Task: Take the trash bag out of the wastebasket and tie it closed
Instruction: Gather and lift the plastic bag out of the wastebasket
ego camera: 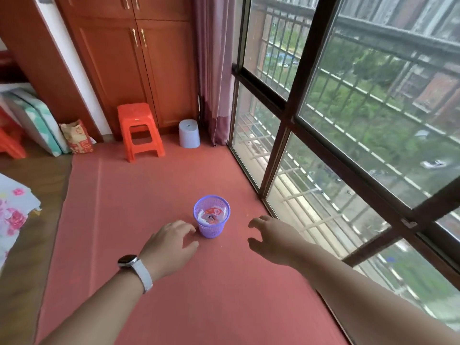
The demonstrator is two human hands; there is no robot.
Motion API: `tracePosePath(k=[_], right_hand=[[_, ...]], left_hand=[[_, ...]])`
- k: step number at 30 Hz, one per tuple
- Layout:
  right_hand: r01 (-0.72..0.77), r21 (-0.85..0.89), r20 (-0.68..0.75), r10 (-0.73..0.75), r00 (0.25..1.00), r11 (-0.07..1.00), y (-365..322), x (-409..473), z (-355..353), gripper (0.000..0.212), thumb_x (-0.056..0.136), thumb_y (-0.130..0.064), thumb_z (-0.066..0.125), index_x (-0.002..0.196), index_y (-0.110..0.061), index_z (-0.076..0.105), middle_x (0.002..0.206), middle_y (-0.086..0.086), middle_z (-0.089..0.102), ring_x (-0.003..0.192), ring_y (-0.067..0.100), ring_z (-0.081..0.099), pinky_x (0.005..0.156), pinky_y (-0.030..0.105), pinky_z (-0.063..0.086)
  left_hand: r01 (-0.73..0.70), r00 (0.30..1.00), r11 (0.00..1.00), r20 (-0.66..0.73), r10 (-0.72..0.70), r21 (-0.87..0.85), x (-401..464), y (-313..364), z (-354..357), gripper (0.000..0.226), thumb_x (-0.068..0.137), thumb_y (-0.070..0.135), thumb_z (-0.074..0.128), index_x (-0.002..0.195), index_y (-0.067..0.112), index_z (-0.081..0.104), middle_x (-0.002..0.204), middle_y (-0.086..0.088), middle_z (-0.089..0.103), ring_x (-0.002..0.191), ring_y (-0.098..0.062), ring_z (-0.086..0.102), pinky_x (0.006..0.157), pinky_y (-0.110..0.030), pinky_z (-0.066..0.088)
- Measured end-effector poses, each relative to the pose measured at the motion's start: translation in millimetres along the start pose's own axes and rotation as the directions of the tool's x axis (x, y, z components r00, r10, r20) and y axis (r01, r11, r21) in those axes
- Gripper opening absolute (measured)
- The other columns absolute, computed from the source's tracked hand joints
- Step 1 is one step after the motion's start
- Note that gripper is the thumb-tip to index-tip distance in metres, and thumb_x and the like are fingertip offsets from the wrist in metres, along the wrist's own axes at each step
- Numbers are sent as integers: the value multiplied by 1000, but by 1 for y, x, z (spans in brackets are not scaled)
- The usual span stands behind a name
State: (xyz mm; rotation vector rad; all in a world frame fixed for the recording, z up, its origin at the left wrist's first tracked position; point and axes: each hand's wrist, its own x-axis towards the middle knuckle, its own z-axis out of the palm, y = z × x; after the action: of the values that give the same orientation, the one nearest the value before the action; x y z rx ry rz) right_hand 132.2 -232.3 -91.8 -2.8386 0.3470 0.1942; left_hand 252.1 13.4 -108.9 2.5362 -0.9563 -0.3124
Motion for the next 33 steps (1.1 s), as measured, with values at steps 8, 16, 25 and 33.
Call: tracePosePath(k=[8,16,25,33], right_hand=[[13,0,-28,-13,1000,1000,10,63,-11,44,85,-47,52,126,-30,48,118,-3,54,97,21,56,68,29,37],[37,41,61,-39,997,998,72,132,7,44,84,-47,50,125,-32,47,118,-3,54,102,22,55,71,31,41],[112,129,139,-130,982,985,169,243,2,44,82,-47,51,122,-31,49,116,-3,55,97,24,57,68,30,37],[160,162,233,-196,953,974,202,308,-2,43,83,-43,52,124,-27,50,116,0,55,95,24,57,74,31,42]], left_hand=[[21,999,999,24,-21,-28,59,-20,-3,31,88,41,57,114,25,61,119,7,60,108,-18,56,90,-33,44],[74,993,997,87,-75,10,135,-16,29,33,88,43,55,116,27,60,122,8,59,113,-17,55,92,-32,44],[244,962,969,122,-245,23,250,21,59,32,87,45,54,116,30,58,123,9,58,109,-17,55,88,-34,45],[371,925,928,103,-367,-24,301,29,67,32,87,43,55,114,28,60,120,6,60,106,-19,58,88,-34,46]])
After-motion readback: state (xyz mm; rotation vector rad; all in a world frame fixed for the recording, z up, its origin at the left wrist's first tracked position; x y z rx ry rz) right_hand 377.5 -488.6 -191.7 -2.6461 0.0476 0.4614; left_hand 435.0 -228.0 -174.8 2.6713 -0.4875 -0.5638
